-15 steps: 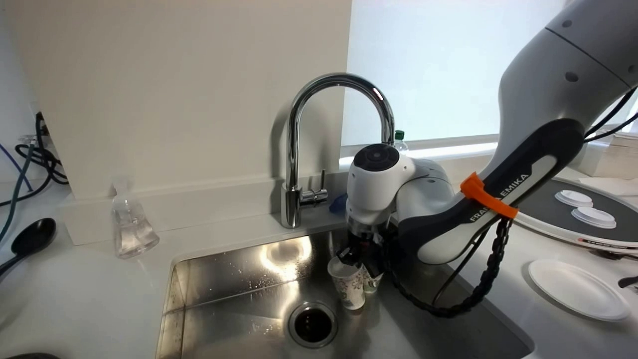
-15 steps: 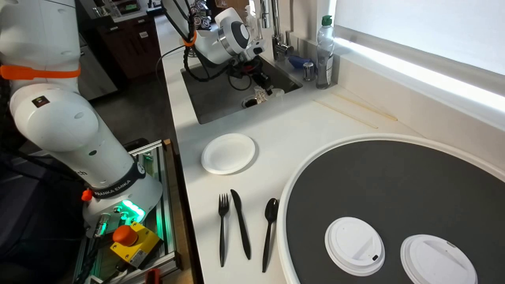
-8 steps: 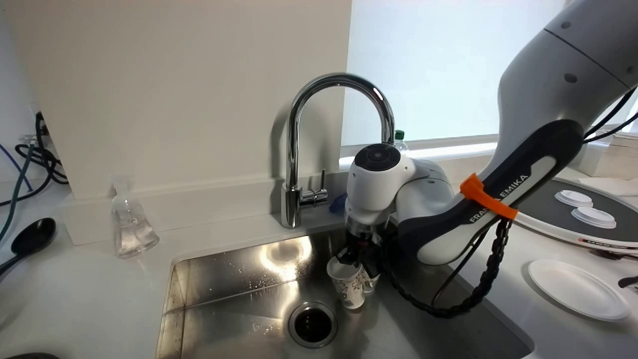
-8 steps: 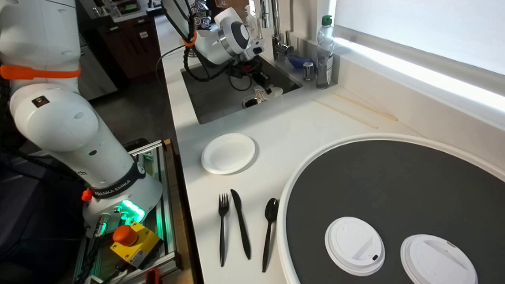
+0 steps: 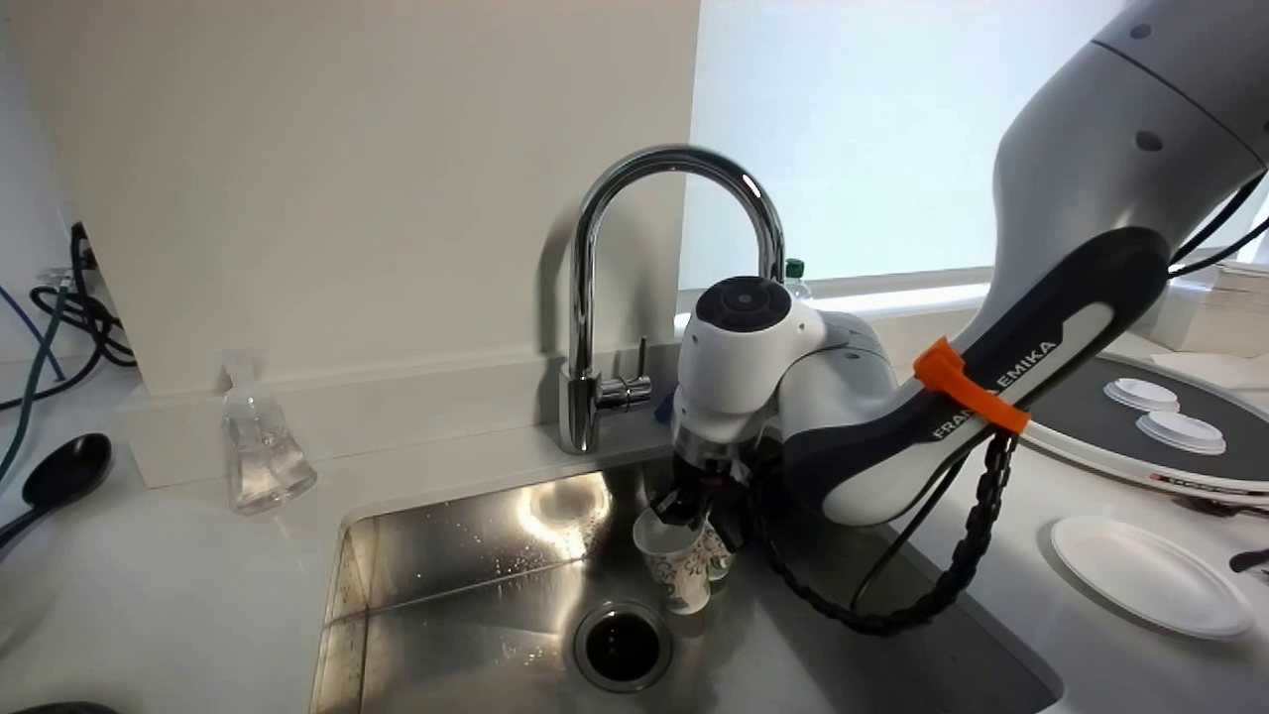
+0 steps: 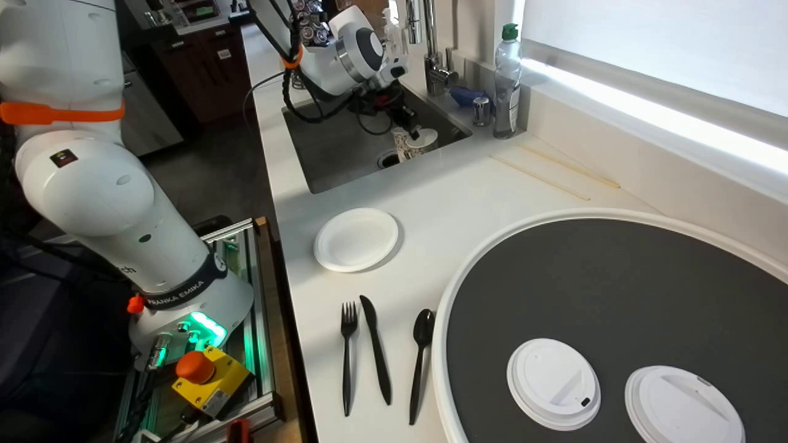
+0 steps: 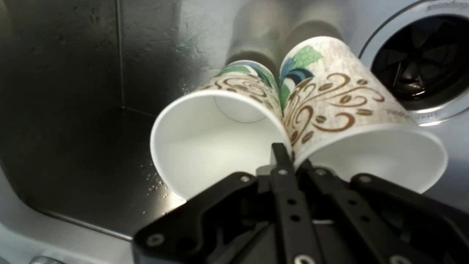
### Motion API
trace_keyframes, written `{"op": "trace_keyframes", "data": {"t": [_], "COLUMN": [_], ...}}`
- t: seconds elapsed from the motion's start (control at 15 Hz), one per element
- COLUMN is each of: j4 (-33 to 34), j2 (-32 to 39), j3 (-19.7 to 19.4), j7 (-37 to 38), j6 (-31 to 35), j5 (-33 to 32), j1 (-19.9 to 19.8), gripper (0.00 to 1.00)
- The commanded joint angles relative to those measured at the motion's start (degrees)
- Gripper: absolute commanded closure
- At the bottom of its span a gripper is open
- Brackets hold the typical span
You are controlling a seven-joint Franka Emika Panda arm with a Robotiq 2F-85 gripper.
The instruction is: Push the faucet to the right then remove the coffee cups from the sink.
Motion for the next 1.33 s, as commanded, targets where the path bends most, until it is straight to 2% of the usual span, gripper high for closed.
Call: {"op": "trace_keyframes", "data": {"t": [0.0, 0.47, 1.27], "j4": [-0.1, 1.6, 9.7], "j2": [-2.3, -5.6, -5.0], "j3": [2.0, 6.5, 8.9], "j7": [-4.3, -16.0, -30.1], "j6": [-0.9, -3.3, -5.8], "j5": [2.1, 8.3, 18.8], "j1": [-0.4, -0.2, 0.7], "gripper": [0.99, 0.99, 0.99]}}
